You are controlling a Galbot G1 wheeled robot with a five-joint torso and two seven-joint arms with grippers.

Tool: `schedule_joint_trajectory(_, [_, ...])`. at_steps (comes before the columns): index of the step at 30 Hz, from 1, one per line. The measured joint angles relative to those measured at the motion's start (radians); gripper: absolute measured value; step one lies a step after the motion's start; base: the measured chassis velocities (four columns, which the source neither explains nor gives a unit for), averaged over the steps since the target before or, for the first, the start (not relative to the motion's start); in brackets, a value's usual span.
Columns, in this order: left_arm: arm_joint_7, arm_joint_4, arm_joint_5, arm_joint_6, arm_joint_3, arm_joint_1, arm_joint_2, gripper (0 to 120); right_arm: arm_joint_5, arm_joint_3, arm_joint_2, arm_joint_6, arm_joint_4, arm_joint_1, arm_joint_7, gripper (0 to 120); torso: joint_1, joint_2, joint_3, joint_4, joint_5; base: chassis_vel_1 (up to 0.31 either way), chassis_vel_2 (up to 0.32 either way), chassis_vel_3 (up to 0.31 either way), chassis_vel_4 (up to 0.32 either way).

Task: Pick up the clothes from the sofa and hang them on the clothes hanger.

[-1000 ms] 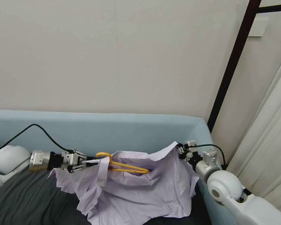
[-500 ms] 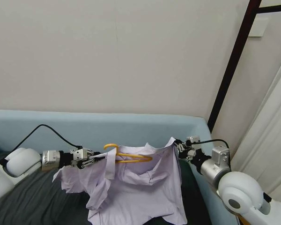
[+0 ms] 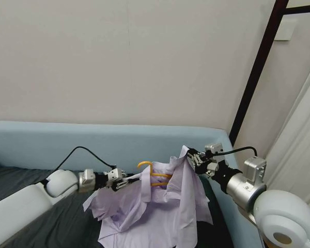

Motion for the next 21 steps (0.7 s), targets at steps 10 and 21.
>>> schedule_joint_trajectory(10, [-0.025, 0.114, -0.149, 0.016, 0.108, -0.227, -0.101, 8, -0.051, 0.001, -0.009, 0.012, 0.049, -0.057, -0.020, 0, 0.000, 0.000, 0.000, 0.0005, -0.0001, 0.000, 0.000, 0.000, 0.000])
schedule_joint_trajectory(21, [-0.040, 0.107, -0.330, 0.037, 0.171, -0.430, -0.117, 8, -0.258, -0.020, 0.070, 0.083, -0.043, -0.087, -0.083, 0, 0.000, 0.000, 0.000, 0.0005, -0.0005, 0.000, 0.000, 0.000, 0.000])
